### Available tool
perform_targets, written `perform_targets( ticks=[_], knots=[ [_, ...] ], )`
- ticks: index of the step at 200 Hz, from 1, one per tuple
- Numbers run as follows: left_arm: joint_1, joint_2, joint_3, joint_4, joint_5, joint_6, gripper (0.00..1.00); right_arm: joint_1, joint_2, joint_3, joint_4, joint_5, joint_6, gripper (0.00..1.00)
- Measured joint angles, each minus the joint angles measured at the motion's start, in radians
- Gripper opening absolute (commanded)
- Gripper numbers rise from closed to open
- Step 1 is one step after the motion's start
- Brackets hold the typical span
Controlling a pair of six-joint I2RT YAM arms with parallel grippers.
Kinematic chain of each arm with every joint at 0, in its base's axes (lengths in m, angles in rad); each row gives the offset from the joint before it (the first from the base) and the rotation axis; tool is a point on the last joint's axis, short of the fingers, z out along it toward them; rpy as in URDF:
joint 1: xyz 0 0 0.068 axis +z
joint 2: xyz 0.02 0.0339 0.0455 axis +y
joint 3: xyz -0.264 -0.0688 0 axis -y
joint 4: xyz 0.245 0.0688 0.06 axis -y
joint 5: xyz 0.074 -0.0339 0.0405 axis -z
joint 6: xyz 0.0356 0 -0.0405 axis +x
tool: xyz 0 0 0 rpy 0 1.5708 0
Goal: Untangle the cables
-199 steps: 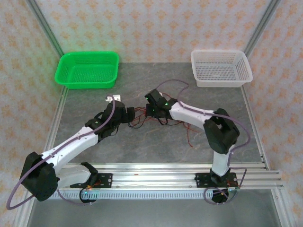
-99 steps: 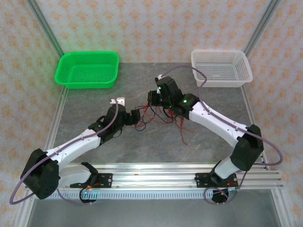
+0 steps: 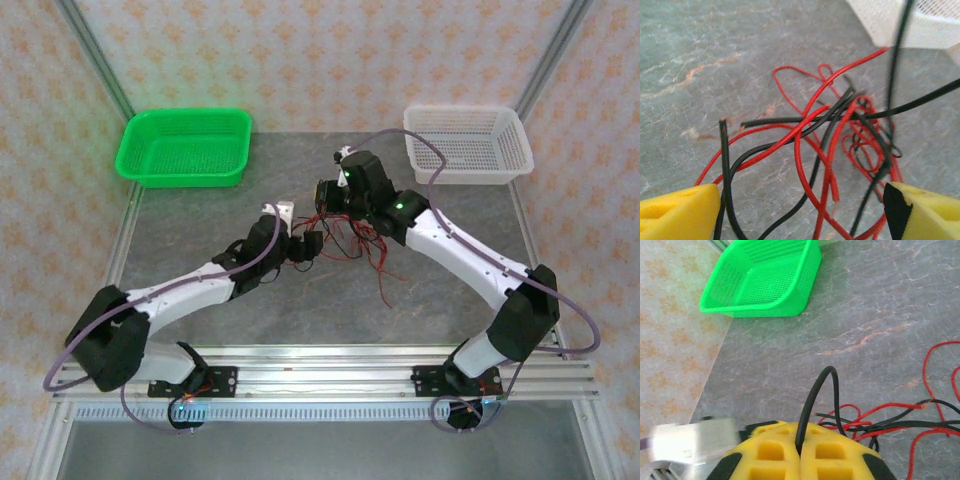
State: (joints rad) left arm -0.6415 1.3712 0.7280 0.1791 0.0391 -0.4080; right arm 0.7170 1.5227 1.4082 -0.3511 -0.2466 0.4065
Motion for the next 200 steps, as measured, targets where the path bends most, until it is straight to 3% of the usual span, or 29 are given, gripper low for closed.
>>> perform_targets(
  ticks=[50, 92, 110, 119, 173, 200],
  knots=[
    [0.004, 0.180, 0.042, 0.058, -0.090, 0.032, 0.64, -0.004, -0.041, 0.021, -0.001, -0.021, 0.000, 0.00],
    [0.049, 0.304, 0.112, 0.099, -0.138, 0.023, 0.60, -0.012, -0.122, 0.021, -0.001, -0.024, 0.000, 0.00],
    [0.077, 0.352, 0.115, 0.106, -0.151, -0.011, 0.42, -0.021, -0.166, 0.034, -0.014, -0.024, 0.000, 0.00],
    [0.092, 0.374, 0.114, 0.107, -0.152, -0.018, 0.39, -0.028, -0.181, 0.053, -0.026, -0.024, -0.001, 0.00],
    [0.134, 0.404, 0.051, 0.110, -0.151, -0.078, 0.42, -0.068, -0.249, 0.237, -0.103, 0.027, -0.043, 0.00],
    [0.133, 0.395, 0.037, 0.116, -0.149, -0.095, 0.57, -0.082, -0.251, 0.336, -0.144, 0.083, -0.080, 0.00]
  ],
)
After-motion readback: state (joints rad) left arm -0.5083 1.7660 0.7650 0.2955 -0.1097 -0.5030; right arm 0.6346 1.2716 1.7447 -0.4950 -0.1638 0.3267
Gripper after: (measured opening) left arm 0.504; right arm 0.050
